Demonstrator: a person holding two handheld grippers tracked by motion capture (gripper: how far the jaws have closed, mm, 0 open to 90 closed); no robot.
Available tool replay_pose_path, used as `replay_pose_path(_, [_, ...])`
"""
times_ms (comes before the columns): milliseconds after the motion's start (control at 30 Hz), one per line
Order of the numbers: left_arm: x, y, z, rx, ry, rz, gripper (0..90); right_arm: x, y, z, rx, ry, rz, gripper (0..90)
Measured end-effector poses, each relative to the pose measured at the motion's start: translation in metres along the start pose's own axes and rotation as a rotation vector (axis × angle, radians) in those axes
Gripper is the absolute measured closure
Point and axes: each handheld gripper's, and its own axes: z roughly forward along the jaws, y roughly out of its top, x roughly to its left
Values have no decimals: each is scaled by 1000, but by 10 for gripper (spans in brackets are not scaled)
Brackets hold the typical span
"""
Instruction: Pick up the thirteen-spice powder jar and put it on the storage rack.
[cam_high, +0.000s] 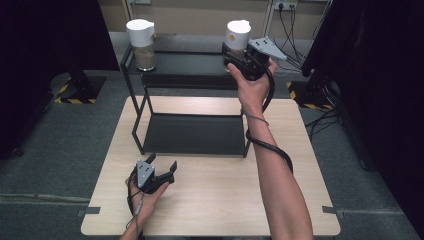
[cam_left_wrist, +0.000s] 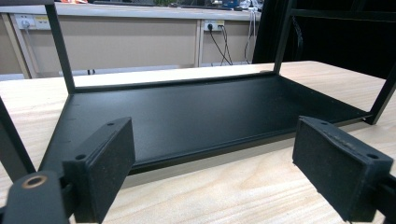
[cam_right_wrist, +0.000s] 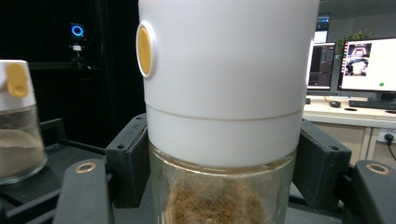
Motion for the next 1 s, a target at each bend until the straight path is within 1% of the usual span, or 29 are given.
replay_pose_path(200, [0, 0, 0, -1, 0, 4, 125, 1, -2, 5, 19, -25, -5, 308])
replay_pose_path(333, [0, 0, 0, -1, -1, 2, 125, 2, -7, 8, 11, -39, 5, 308])
replay_pose_path(367, [0, 0, 0, 0, -1, 2, 125, 1, -7, 8, 12, -37, 7, 308])
replay_pose_path(600, [0, 0, 0, 0, -1, 6, 125, 2, -9, 9, 6, -41, -13, 307])
replay_pose_path(733, [-1, -1, 0, -3, -1, 6, 125, 5, -8, 10, 15, -46, -45, 305])
replay_pose_path(867, [-1, 0, 0, -2, 0, 6, 125, 6, -7, 8, 9, -51, -36, 256])
replay_pose_path(967, [-1, 0, 0, -2, 1, 6, 125, 5, -4, 4, 6, -46, -36, 223])
replay_pose_path(1000, [-1, 0, 0, -2, 1, 7, 125, 5, -4, 3, 3, -46, -30, 203])
